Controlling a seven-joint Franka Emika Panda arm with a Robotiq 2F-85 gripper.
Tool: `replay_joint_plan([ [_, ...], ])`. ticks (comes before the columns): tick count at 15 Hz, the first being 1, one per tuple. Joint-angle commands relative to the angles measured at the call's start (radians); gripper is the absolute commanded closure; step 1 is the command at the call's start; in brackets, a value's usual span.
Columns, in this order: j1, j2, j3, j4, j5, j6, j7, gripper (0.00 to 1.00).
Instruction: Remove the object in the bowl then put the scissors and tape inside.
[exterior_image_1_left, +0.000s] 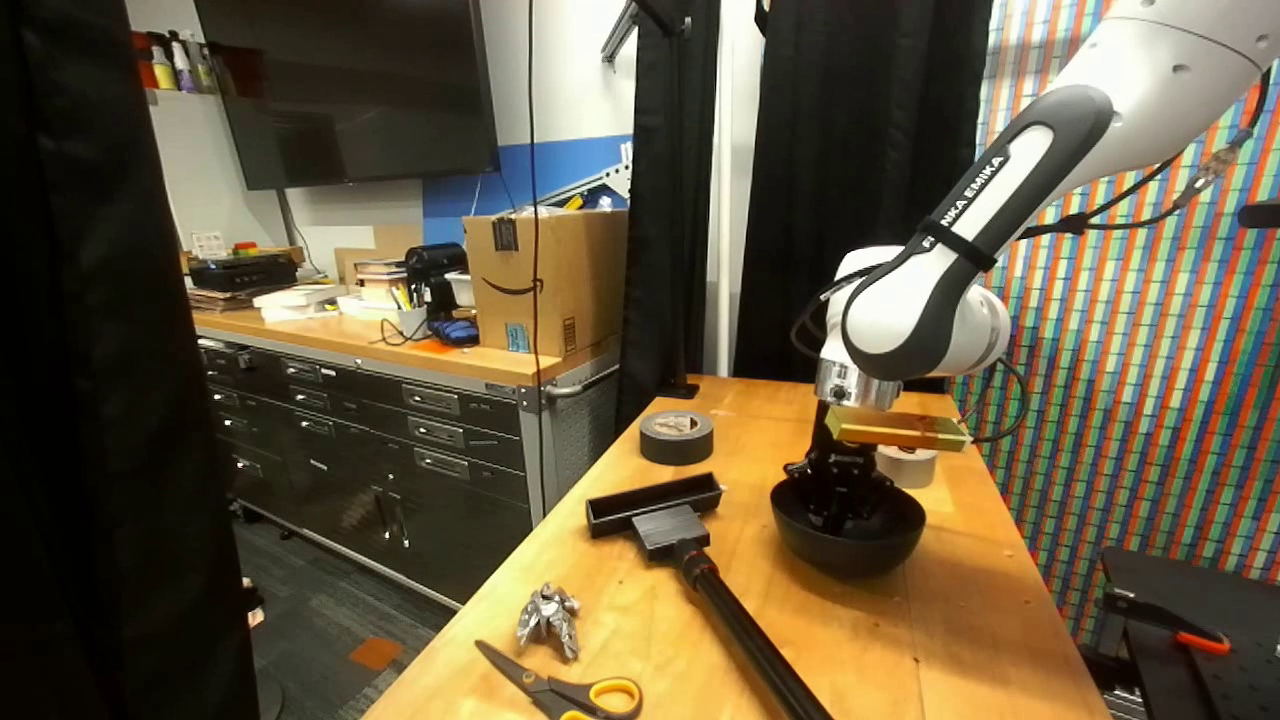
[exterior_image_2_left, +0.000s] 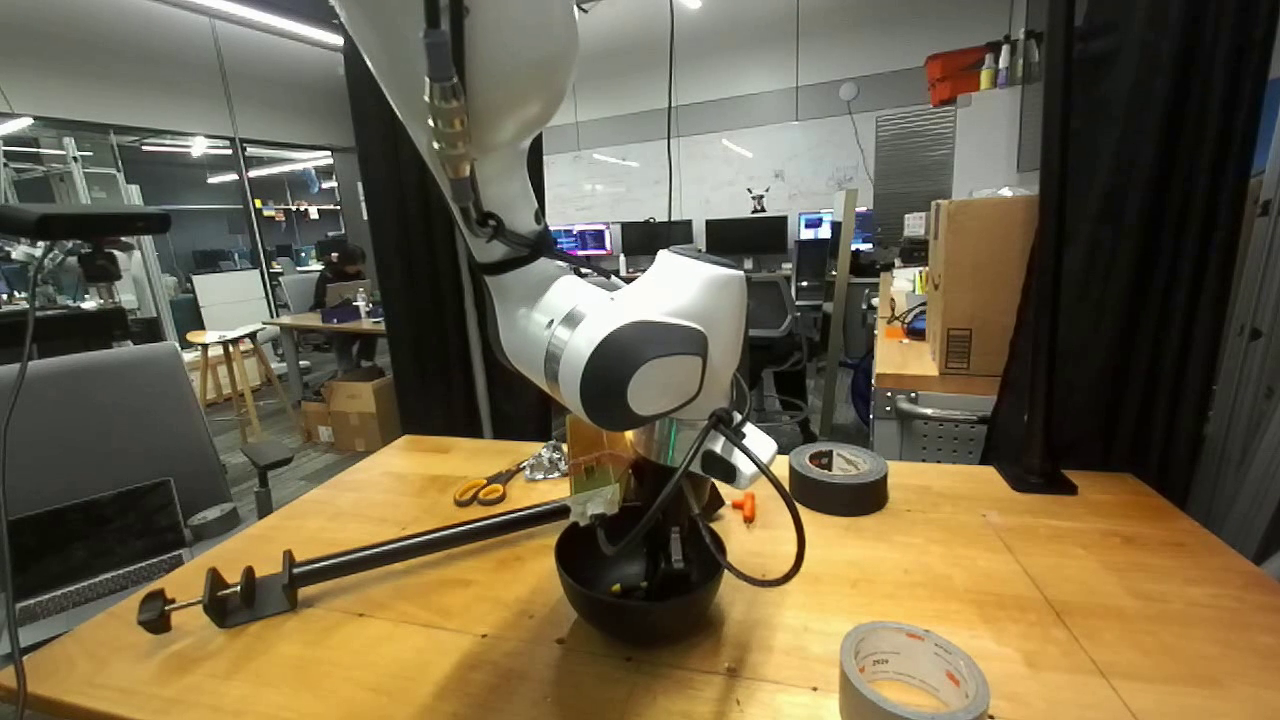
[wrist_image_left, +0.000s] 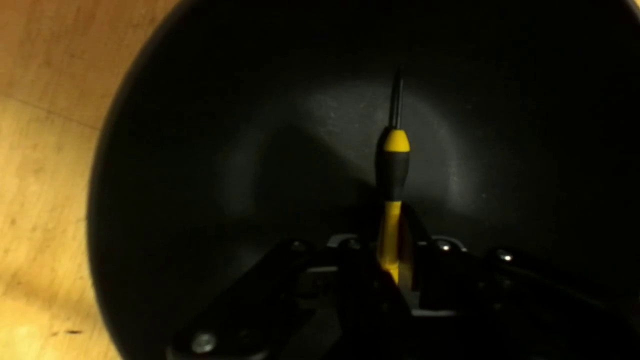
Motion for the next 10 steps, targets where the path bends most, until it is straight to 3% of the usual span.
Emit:
replay_joint_plan([
  [1,-0.008,-0.046,-0.011,-0.008,-0.020,-0.037,0.000,0.91],
  [10,-0.046,-0.280,-0.027,-0.041,-0.020,-0.201,-0.007,0.92],
])
